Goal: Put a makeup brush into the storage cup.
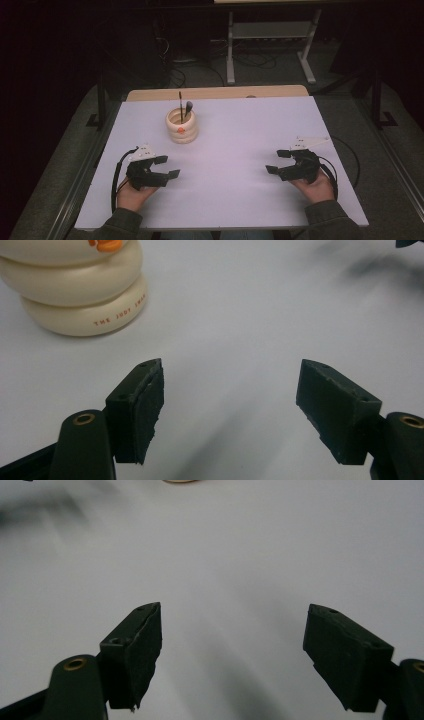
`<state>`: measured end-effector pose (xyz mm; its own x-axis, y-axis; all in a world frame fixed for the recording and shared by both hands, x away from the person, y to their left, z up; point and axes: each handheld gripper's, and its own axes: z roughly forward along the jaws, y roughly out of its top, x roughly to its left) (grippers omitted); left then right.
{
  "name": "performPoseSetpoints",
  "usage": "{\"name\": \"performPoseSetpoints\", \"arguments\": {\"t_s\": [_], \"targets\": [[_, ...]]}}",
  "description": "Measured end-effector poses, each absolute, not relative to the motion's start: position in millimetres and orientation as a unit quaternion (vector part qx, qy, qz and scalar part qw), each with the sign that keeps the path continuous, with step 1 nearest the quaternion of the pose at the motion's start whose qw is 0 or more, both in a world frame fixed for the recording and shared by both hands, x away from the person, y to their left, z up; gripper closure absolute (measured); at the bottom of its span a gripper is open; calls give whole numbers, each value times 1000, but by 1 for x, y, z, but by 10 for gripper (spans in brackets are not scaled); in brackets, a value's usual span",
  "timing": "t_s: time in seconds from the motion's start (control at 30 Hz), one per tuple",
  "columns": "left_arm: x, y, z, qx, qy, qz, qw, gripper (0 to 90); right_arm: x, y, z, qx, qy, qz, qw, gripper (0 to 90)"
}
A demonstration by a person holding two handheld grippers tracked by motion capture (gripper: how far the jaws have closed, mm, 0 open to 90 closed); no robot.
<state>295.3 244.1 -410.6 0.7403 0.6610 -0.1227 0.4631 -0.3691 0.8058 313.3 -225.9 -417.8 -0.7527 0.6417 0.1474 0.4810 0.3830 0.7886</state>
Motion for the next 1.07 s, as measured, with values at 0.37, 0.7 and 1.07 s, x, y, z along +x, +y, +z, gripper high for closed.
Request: {"name": "performPoseSetpoints", "arguments": {"t_s": [0.37, 0.7, 1.07], "targets": [[291, 245, -414, 828, 334, 113, 436, 247, 314, -230, -419, 348, 820, 446, 91, 207], [292, 243, -419, 837, 331, 114, 420, 234, 314, -230, -421, 345, 822, 444, 91, 201], [292, 245, -418, 835, 331, 114, 425, 233, 312, -232, -422, 342, 823, 445, 92, 202]]}}
